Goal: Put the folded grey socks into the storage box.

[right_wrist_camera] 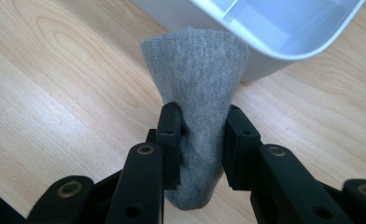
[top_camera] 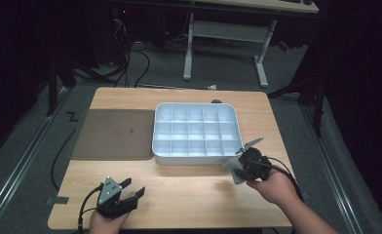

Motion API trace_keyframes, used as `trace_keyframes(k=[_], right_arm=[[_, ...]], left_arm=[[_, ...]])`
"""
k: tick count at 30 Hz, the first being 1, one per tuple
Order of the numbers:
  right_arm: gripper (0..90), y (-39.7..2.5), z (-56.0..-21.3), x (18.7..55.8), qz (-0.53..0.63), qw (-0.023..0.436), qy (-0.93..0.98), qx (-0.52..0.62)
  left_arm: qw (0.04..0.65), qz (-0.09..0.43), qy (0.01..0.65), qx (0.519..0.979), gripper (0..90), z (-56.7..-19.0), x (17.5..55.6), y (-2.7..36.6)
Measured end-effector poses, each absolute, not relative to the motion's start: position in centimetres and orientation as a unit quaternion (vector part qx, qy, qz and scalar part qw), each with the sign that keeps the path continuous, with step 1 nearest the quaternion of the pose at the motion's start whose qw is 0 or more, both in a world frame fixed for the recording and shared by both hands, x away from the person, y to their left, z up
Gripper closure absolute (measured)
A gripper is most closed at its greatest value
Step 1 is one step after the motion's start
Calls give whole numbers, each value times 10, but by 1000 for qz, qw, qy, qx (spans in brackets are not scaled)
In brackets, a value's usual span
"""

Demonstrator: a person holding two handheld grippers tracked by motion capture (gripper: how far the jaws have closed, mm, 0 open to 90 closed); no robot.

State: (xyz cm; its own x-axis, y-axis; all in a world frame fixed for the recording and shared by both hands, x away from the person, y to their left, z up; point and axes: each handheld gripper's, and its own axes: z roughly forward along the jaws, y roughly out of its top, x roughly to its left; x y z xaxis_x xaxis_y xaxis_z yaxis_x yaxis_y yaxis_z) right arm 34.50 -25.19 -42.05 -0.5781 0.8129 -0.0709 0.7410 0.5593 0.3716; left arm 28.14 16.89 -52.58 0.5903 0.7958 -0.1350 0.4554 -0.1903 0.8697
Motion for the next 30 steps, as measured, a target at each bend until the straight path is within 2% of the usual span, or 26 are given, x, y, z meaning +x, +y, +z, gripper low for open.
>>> trace_keyframes(k=[14, 30], right_arm=[[724, -248, -391, 372, 154, 121, 874, 444], [729, -246, -386, 428, 120, 123, 867, 468]], left_arm=[[481, 178, 410, 754, 379, -526, 279, 167], [484, 182, 413, 749, 379, -524, 277, 171]])
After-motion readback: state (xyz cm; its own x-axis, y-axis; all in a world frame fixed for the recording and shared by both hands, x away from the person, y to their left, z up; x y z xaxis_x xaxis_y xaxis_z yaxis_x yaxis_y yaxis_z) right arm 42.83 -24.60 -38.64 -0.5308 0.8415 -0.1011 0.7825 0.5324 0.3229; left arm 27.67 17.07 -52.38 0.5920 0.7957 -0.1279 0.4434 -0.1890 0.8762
